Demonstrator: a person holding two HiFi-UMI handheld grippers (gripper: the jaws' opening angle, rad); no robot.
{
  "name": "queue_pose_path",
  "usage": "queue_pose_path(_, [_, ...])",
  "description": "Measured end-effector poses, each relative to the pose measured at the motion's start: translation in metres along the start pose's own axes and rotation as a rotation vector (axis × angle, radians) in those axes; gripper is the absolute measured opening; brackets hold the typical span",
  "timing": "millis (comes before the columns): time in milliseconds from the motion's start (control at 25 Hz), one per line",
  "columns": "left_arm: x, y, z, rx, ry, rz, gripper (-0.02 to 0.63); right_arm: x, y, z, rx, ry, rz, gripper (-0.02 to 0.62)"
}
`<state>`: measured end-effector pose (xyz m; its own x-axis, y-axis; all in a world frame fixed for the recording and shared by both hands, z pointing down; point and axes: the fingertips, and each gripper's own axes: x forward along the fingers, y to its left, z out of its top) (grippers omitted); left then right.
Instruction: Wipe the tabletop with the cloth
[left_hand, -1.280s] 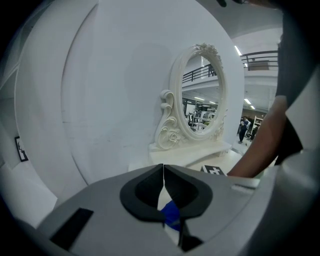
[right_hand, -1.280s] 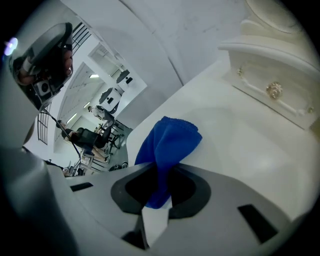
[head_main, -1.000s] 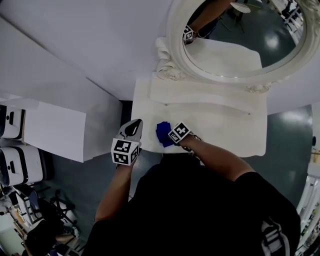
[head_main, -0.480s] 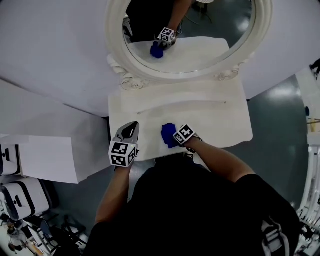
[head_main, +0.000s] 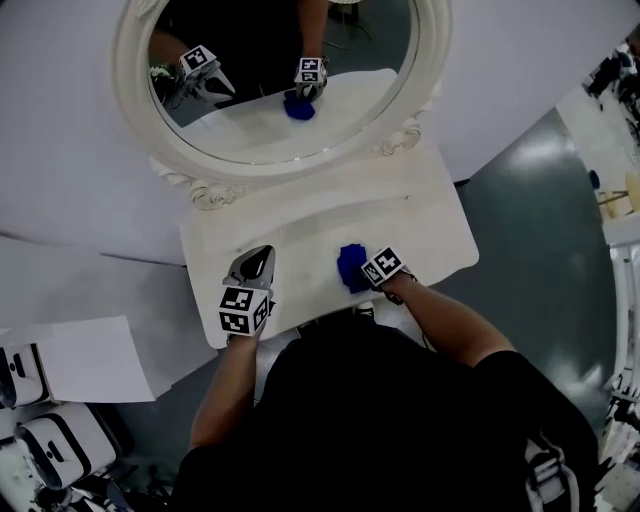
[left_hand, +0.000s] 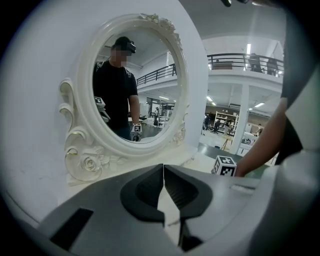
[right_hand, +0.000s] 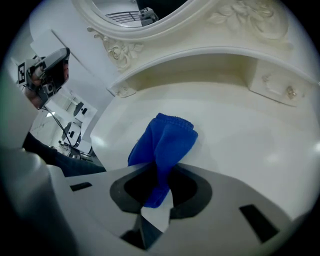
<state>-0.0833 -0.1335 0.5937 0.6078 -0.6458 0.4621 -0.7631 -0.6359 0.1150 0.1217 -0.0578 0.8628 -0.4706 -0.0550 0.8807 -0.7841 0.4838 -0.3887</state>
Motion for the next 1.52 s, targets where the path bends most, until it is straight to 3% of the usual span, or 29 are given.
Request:
queue_pose_path(760, [0.074, -0.07, 0.022, 0.039, 0.017, -0.113, 0.014, -0.101, -0.152, -0.094, 0.24, -0.036, -0.188, 0.069])
queue_pose_path(1200, [0.09, -0.09, 0.026, 0.05, 0.02, -0.131, 0.014, -0.136, -0.202, -0.134, 0.315, -0.033, -0.266, 0.069])
queue_pose_path(1520, [0.088, -0.089, 0.027, 0.049, 0.018, -0.119, 0.014, -0.145, -0.213, -0.145, 0.338, -0.028, -0.288, 0.067])
